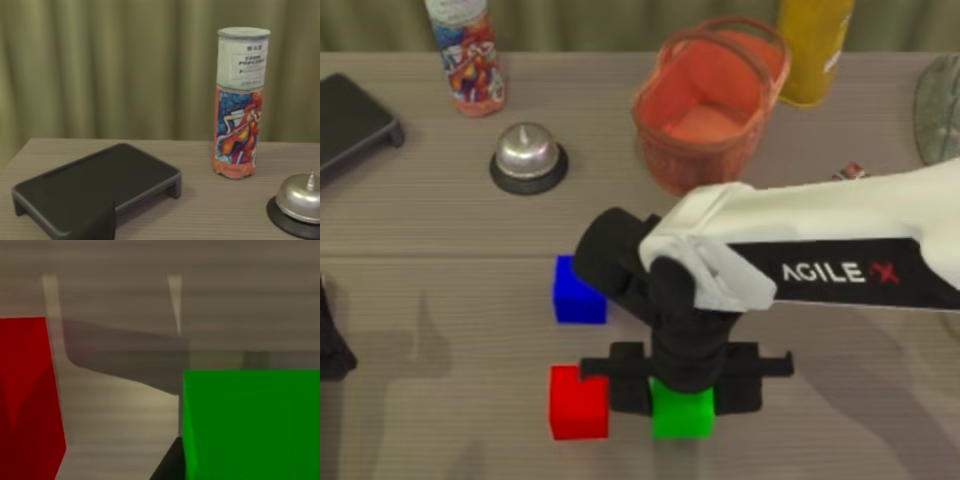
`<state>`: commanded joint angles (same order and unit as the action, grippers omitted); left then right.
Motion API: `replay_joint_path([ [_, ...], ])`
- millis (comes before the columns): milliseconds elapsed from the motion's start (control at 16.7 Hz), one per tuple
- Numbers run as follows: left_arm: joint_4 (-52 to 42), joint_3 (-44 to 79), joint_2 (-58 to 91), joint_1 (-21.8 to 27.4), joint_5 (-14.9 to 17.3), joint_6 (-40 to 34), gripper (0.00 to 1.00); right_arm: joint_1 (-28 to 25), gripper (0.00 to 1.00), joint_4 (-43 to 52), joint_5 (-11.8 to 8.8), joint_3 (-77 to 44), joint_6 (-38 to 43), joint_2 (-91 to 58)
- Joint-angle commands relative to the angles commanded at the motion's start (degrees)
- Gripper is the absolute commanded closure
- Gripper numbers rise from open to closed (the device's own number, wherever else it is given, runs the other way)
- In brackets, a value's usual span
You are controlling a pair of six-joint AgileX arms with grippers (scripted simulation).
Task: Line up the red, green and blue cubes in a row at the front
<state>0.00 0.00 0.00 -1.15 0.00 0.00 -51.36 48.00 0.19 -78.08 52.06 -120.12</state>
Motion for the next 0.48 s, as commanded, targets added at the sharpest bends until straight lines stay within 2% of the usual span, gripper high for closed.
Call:
replay_joint_path([
  [180, 0.0, 0.0, 0.0, 0.0, 0.0, 0.0, 0.0, 0.0, 1.0, 0.0, 0.0, 0.0, 0.0, 0.0],
  [480, 0.0, 0.0, 0.0, 0.0, 0.0, 0.0, 0.0, 0.0, 0.62, 0.0, 0.0, 0.0, 0.0, 0.0],
])
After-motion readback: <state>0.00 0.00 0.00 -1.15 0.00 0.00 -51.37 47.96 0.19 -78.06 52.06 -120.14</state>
